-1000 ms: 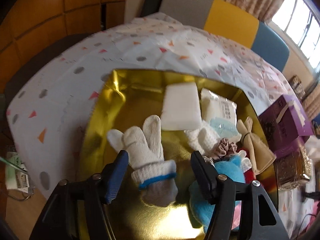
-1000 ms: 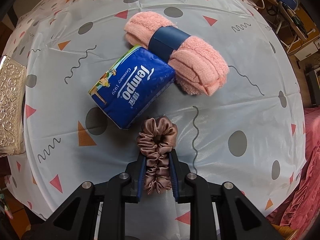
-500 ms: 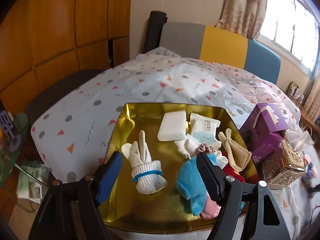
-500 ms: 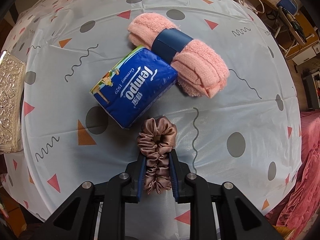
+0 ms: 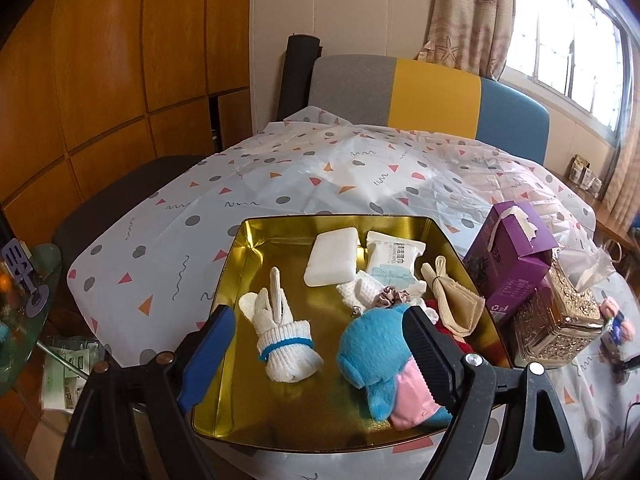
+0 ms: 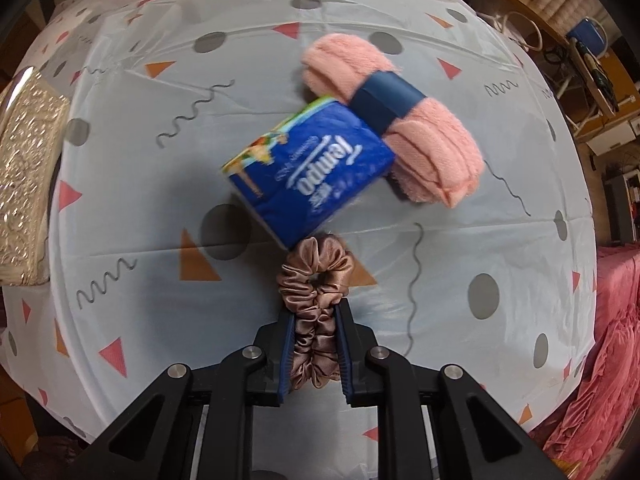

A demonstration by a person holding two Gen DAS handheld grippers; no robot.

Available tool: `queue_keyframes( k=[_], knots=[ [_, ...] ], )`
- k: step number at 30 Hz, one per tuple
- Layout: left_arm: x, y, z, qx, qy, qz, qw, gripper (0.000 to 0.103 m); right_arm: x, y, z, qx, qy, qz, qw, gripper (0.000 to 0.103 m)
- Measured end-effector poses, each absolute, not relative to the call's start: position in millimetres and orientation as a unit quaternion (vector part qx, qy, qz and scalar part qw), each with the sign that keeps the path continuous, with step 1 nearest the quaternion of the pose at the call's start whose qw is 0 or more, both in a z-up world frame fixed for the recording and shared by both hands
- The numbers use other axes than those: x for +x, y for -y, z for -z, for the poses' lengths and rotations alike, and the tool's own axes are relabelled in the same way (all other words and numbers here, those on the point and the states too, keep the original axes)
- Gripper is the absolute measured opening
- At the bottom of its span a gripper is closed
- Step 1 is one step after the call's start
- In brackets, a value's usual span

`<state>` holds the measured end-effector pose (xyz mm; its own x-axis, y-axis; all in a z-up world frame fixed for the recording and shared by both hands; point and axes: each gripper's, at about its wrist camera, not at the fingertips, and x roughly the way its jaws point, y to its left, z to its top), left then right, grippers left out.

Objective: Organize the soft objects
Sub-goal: 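Carry the brown scrunchie with the right gripper over the gold tray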

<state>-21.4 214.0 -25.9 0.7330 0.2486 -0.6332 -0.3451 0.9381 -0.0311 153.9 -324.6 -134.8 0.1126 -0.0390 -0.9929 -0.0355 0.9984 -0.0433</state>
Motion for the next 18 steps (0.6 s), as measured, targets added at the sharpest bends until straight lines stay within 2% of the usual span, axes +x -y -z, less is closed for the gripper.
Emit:
queue_keyframes(
  k=[8, 18],
  knots=[
    [-19, -208, 29, -0.066, -0.335, -0.154, 0.927, 0.087, 143, 291, 121, -0.037, -0.639, -0.032, 0.768, 0.015],
    [-14, -206, 35, -0.065, -0.345, -0.150, 0.924, 0.087, 140, 266, 73, -0.001, -0.561, -0.069, 0.825, 0.015]
  ],
)
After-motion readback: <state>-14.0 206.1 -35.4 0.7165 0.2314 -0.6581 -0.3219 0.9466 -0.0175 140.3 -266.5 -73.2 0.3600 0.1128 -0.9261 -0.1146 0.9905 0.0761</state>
